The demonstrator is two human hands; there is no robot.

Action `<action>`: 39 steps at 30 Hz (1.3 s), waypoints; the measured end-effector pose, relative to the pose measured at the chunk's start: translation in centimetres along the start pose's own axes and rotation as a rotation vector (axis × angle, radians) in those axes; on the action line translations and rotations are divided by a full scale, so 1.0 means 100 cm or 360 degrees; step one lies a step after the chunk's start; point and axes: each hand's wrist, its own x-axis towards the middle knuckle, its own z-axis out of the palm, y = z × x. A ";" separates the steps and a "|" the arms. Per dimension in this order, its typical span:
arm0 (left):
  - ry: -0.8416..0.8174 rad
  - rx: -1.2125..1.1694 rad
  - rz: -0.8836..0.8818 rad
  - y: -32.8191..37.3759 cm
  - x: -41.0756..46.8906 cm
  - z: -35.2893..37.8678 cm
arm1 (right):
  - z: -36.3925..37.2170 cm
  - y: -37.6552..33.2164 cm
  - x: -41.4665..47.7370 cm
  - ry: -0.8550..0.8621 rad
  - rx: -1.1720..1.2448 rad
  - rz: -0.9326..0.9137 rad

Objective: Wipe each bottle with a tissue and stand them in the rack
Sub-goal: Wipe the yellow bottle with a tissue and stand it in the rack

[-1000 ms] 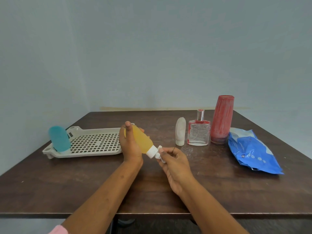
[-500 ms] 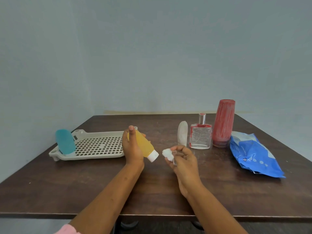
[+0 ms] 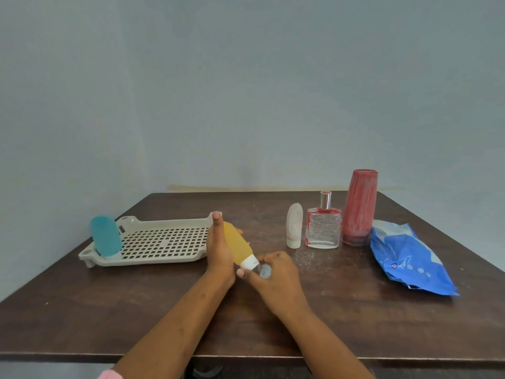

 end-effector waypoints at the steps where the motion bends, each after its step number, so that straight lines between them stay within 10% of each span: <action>1: -0.0043 -0.0019 -0.0085 0.001 0.000 -0.001 | 0.000 0.000 0.000 -0.0004 -0.0003 -0.0003; 14: -0.0748 -0.0649 -0.0452 0.024 -0.018 0.011 | -0.019 -0.017 -0.010 -0.0686 0.1966 0.0707; 28: -0.0624 -0.0630 -0.0393 0.023 -0.005 0.009 | -0.015 -0.012 -0.007 -0.0316 0.1152 0.0524; 39: -0.0679 -0.0336 -0.0709 0.003 0.022 0.008 | -0.034 0.005 0.005 -0.0743 0.0747 0.0362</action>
